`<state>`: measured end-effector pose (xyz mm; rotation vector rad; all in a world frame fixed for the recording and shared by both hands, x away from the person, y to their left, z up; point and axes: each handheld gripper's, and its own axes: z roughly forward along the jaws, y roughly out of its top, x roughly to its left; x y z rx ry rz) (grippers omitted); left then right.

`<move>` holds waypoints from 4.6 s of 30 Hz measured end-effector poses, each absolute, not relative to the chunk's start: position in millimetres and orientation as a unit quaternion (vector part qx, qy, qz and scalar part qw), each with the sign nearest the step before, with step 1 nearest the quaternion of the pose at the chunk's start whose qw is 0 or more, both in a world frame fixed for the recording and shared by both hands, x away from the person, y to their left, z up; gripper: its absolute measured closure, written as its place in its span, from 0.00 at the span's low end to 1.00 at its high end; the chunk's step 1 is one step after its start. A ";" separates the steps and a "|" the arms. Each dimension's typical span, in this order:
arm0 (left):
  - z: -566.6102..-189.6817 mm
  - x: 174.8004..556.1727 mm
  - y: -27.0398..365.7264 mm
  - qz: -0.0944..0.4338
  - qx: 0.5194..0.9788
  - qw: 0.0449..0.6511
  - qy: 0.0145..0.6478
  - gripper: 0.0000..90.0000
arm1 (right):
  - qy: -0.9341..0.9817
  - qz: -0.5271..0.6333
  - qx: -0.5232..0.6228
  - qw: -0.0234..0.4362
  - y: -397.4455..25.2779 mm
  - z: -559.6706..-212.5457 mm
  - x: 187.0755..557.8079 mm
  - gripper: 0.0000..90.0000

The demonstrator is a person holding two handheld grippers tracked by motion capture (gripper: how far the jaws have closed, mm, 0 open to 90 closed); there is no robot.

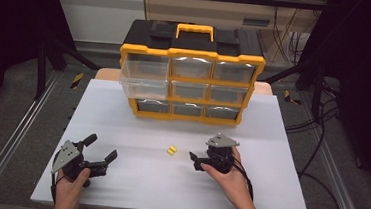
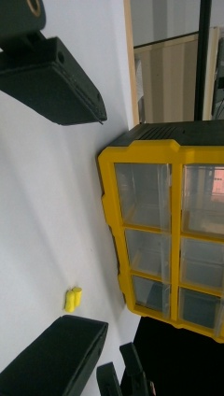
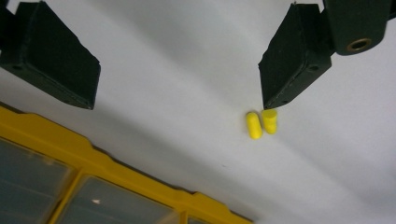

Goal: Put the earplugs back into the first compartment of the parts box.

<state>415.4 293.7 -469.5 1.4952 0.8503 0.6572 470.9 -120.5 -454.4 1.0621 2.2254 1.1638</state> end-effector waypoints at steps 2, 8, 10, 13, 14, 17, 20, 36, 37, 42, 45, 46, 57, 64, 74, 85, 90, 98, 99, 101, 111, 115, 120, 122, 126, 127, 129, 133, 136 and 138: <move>-469.3 415.7 293.5 0.283 0.646 0.607 0.368 0.02 | 0.805 0.411 0.378 0.199 -112.1 -453.8 474.9 0.16; -470.2 418.2 290.7 0.278 0.651 0.605 0.364 0.02 | 0.818 0.403 0.370 0.178 -92.1 -451.7 483.8 0.19; -469.9 418.3 290.1 0.277 0.651 0.606 0.363 0.02 | 0.823 0.399 0.366 0.173 -86.2 -451.2 485.3 0.23; -469.1 417.7 288.7 0.277 0.653 0.607 0.359 0.02 | 0.829 0.394 0.363 0.160 -79.0 -452.2 487.7 0.36; -469.2 417.6 288.4 0.276 0.655 0.606 0.358 0.02 | 0.831 0.394 0.362 0.154 -76.3 -453.1 489.3 0.39; -469.6 417.9 288.0 0.276 0.657 0.604 0.358 0.02 | 0.827 0.396 0.371 0.145 -70.1 -453.9 491.1 0.51; -469.4 418.0 288.2 0.275 0.655 0.605 0.358 0.02 | 0.832 0.397 0.365 0.134 -63.5 -456.4 493.6 0.63; -469.4 418.4 287.8 0.275 0.657 0.604 0.358 0.02 | 0.839 0.388 0.363 0.116 -47.3 -474.1 510.1 0.88; -469.6 418.8 287.5 0.275 0.657 0.604 0.359 0.02 | 0.840 0.387 0.362 0.114 -47.9 -475.1 511.8 0.89; -470.4 419.7 286.2 0.273 0.660 0.601 0.358 0.02 | 0.836 0.392 0.369 0.102 -50.2 -478.1 516.4 0.88; -470.1 419.2 285.9 0.273 0.661 0.601 0.357 0.02 | 0.837 0.394 0.368 0.095 -50.3 -479.8 517.5 0.91; -470.1 419.2 285.9 0.273 0.661 0.601 0.357 0.02 | 0.836 0.393 0.370 0.094 -50.5 -479.8 517.6 0.92; -470.1 419.0 288.3 0.276 0.656 0.602 0.362 0.02 | 0.810 0.442 0.367 0.117 -64.9 -456.3 510.4 0.94; -469.5 417.2 289.3 0.279 0.655 0.602 0.363 0.02 | 0.783 0.479 0.364 0.157 -79.2 -415.3 499.4 0.94; -469.5 416.6 290.3 0.287 0.652 0.600 0.363 0.02 | 0.756 0.518 0.341 0.212 -90.6 -352.7 489.1 0.95; -469.4 415.8 290.1 0.290 0.652 0.601 0.361 0.02 | 0.721 0.553 0.322 0.264 -91.0 -292.4 490.7 0.94; -469.0 415.8 290.1 0.289 0.650 0.603 0.361 0.02 | 0.704 0.573 0.314 0.276 -87.4 -269.8 492.4 0.94; -468.8 415.3 290.5 0.290 0.650 0.603 0.360 0.02 | 0.691 0.592 0.297 0.289 -69.5 -243.5 499.5 0.94; -469.0 415.6 290.4 0.289 0.651 0.602 0.360 0.02 | 0.691 0.592 0.294 0.294 -67.3 -240.0 500.8 0.94; -469.6 416.1 290.2 0.287 0.651 0.602 0.361 0.02 | 0.688 0.594 0.292 0.296 -64.8 -235.8 503.0 0.94; -468.7 415.0 289.6 0.287 0.651 0.604 0.360 0.02 | 0.692 0.597 0.288 0.286 -45.1 -225.2 514.7 0.94; -469.0 416.2 289.7 0.287 0.652 0.603 0.359 0.02 | 0.694 0.595 0.283 0.289 -38.0 -224.2 518.3 0.94; -468.8 416.1 289.2 0.285 0.652 0.604 0.359 0.02 | 0.703 0.586 0.280 0.290 -30.5 -225.8 522.6 0.93; -468.7 416.0 288.8 0.286 0.652 0.604 0.358 0.02 | 0.708 0.582 0.277 0.290 -27.2 -227.1 523.7 0.93; -468.6 415.6 289.3 0.285 0.651 0.605 0.359 0.02 | 0.712 0.580 0.272 0.287 -21.3 -228.5 524.7 0.93; -468.6 415.8 289.5 0.285 0.651 0.605 0.359 0.02 | 0.715 0.578 0.270 0.286 -18.6 -228.6 525.1 0.92; -468.9 416.4 289.5 0.285 0.653 0.603 0.359 0.02 | 0.719 0.574 0.264 0.289 -15.1 -228.5 525.5 0.91; -469.1 416.5 289.2 0.284 0.653 0.603 0.360 0.02 | 0.722 0.574 0.261 0.286 -10.7 -228.9 526.4 0.79; -468.7 416.3 289.0 0.284 0.652 0.604 0.359 0.02 | 0.717 0.578 0.267 0.285 -12.7 -227.9 525.7 0.70; -468.6 416.1 288.9 0.285 0.653 0.604 0.358 0.02 | 0.714 0.582 0.266 0.283 -16.3 -226.8 523.9 0.64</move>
